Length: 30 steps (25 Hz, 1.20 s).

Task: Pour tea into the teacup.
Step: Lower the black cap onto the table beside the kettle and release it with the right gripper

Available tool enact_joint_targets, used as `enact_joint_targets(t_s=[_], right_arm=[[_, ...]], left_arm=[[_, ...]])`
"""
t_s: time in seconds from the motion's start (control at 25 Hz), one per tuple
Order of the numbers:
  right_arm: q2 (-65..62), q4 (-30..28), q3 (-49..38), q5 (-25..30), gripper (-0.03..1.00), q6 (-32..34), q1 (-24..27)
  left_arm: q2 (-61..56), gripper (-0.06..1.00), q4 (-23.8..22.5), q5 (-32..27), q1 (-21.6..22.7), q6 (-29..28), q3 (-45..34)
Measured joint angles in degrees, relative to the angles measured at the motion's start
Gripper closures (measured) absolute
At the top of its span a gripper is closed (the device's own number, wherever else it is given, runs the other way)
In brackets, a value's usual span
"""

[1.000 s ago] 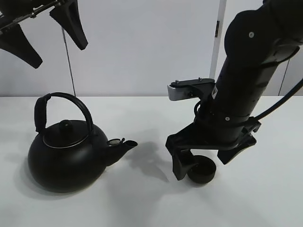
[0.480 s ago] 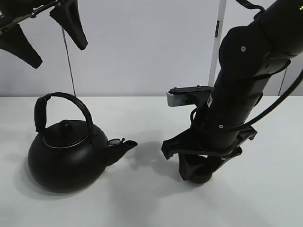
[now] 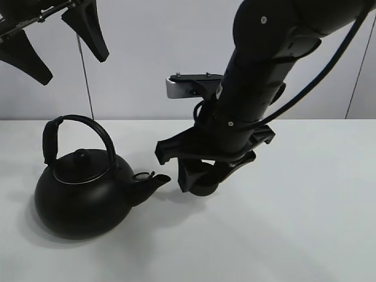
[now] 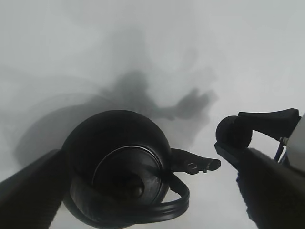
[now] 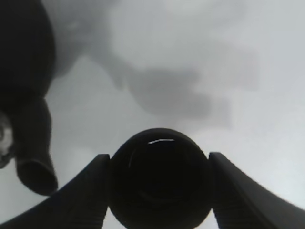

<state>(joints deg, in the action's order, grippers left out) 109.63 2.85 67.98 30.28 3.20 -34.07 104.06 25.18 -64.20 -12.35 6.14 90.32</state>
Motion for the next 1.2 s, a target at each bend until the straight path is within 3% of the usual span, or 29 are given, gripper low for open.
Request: enact_joint_targets(t_s=[0.8,1.0,1.2], right_arm=[[7.1,0.6,3.5,1.5,0.57,0.0,-1.8],[7.1,1.5,3.7,1.6,0.40,-0.8,-1.8],[6.9,2.2,3.8,3.6,0.37,-1.5,-1.8]], left_arm=[[0.0,0.25,0.0,0.3,0.0,0.0,0.0],[0.0,0.25,0.0,0.4,0.0,0.0,0.0],[0.0,0.25,0.0,0.4,0.0,0.0,0.0]])
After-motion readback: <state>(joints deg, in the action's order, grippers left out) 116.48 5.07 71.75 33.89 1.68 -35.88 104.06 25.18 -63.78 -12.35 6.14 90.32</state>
